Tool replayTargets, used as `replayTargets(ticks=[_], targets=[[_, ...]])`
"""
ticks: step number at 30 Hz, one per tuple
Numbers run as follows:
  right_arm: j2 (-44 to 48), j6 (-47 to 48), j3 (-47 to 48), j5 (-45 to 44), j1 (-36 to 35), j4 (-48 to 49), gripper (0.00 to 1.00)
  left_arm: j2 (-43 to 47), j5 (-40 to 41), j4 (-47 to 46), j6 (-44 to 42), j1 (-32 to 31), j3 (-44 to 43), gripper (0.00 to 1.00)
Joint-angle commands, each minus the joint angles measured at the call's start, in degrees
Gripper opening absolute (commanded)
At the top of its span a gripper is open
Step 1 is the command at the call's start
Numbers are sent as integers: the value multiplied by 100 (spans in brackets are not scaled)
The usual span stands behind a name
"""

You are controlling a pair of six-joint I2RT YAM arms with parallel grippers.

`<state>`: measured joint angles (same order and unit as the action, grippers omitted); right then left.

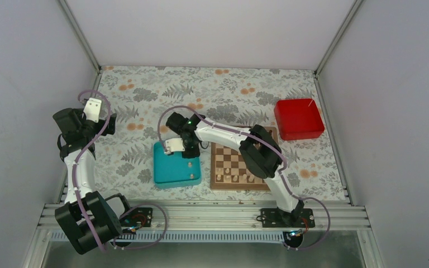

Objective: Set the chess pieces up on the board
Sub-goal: Pick up the chess piece from the storage box.

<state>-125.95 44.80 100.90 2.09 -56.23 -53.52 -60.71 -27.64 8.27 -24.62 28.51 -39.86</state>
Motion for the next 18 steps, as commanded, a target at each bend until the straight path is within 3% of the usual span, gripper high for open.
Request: replayTargets(ticks=[1, 4, 9, 18], targets=[[-163, -88, 24, -129, 89, 127, 37, 77, -165, -115, -6, 41, -6, 100], [-176, -85, -17, -116, 101, 140, 35, 69, -183, -99, -8, 45, -17, 100], [-138, -98, 25, 27, 120, 164, 19, 86, -181, -90, -8, 49, -16, 100], [102, -137, 60, 244, 116, 23, 9, 87, -170, -98, -16, 42, -6, 100]])
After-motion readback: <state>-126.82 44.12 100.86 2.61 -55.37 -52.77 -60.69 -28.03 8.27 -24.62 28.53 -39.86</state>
